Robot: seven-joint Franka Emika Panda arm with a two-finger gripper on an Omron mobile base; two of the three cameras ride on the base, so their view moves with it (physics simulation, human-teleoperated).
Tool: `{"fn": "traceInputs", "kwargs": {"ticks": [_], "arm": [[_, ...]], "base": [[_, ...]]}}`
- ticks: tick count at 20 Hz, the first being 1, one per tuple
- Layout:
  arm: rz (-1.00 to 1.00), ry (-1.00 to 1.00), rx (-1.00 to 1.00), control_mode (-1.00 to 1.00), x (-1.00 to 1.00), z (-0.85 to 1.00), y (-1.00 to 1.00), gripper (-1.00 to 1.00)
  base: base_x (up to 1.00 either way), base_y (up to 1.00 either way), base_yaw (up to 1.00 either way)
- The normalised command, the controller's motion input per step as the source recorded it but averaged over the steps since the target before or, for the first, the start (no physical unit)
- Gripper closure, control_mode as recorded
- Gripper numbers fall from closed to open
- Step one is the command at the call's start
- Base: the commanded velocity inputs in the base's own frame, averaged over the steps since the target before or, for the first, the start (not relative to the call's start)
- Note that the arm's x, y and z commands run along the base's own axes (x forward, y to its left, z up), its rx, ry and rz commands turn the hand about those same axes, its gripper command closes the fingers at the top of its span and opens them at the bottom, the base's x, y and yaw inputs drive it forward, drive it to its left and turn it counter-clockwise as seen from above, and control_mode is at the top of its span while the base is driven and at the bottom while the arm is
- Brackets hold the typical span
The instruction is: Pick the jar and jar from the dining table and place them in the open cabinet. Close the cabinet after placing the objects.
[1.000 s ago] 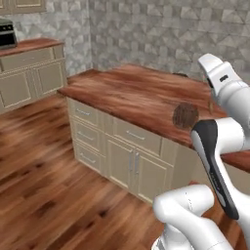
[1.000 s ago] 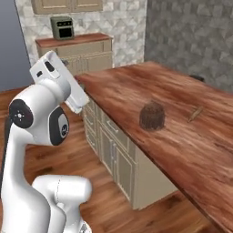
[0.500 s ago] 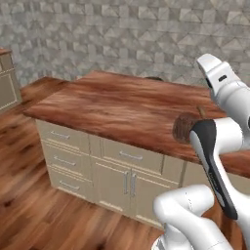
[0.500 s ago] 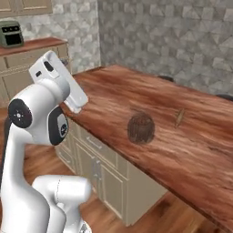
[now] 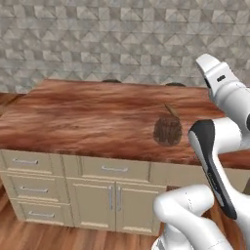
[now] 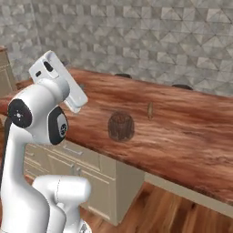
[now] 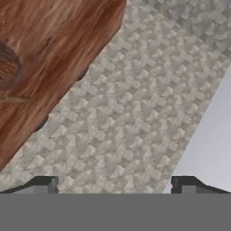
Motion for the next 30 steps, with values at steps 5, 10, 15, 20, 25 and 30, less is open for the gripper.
{"fn": "traceInputs", "kwargs": {"ticks": [5,10,15,20,25,30], "arm": [[0.00,0.00,0.00,1.00,0.00,0.00,0.00,-1.00],[0.00,0.00,0.00,1.00,0.00,0.00,0.00,-1.00],[0.00,0.00,0.00,1.00,0.00,0.00,0.00,-1.00],[0.00,0.00,0.00,1.00,0.00,0.00,0.00,-1.00],[0.00,0.00,0.00,1.00,0.00,0.00,0.00,-1.00],[0.00,0.05,0.04,-1.00,0.00,0.32,0.15,-1.00]], "base": [[0.41,0.31,-0.51],[0.59,0.27,-0.41],[0.53,0.19,-0.35],[0.06,0.00,-0.03],[0.00,0.04,0.00],[0.00,0.00,0.00]]}}
